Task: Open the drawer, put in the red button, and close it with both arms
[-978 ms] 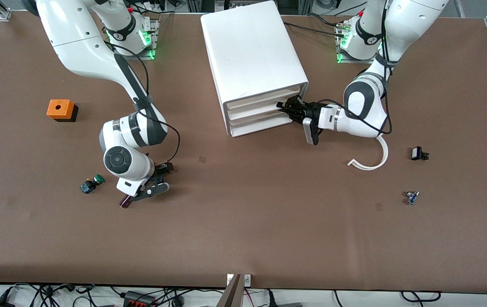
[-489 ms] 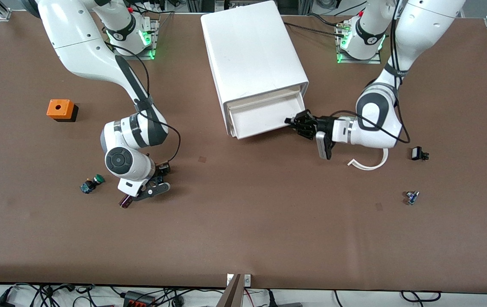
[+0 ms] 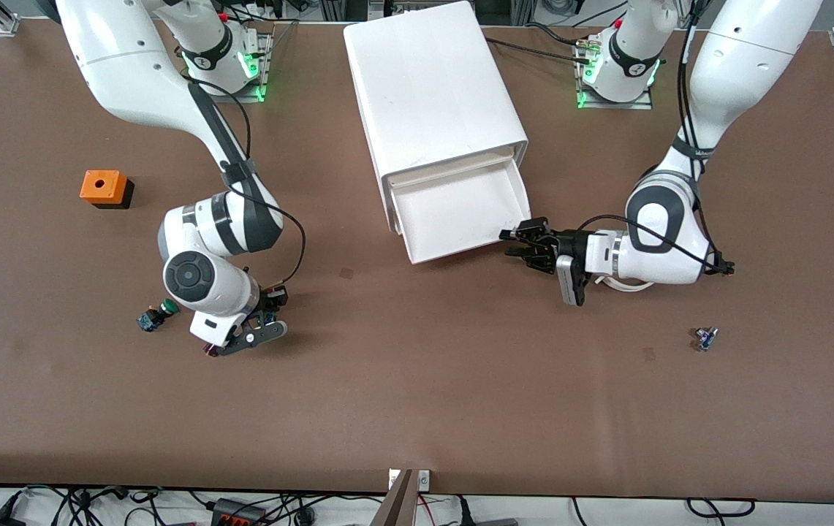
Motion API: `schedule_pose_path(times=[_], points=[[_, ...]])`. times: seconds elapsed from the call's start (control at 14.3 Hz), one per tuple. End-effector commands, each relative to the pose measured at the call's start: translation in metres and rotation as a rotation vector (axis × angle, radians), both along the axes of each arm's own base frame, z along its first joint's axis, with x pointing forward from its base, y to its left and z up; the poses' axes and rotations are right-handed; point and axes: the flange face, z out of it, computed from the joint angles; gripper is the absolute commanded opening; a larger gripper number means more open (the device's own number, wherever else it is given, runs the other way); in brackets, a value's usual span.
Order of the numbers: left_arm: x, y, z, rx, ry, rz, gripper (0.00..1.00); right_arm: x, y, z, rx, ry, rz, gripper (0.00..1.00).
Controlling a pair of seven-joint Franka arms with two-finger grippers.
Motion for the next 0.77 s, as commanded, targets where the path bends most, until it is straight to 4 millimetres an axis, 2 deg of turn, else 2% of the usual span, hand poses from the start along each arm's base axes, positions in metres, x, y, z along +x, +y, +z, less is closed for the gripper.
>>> schedule_pose_path(times=[0.0,0.28,0.49,0.63,0.7], points=[[0.026,0.027,0.049,0.101,0.063,-0.068,1.00,-0.003,0.061,0.072,0.027,-0.034,0.083,0.00],[0.046,0.058,0.122,0.332,0.214,-0.099,1.00,-0.026,0.141,0.144,0.065,-0.107,0.151,0.00],[0.054,0.078,0.172,0.561,0.277,-0.042,1.00,-0.053,0.191,0.158,0.104,-0.119,0.147,0.00],[0.055,0.089,0.198,0.716,0.293,0.008,1.00,-0.082,0.242,0.184,0.141,-0.169,0.098,0.00],[0.057,0.097,0.212,0.794,0.270,0.038,1.00,-0.097,0.265,0.181,0.153,-0.181,0.067,0.00]])
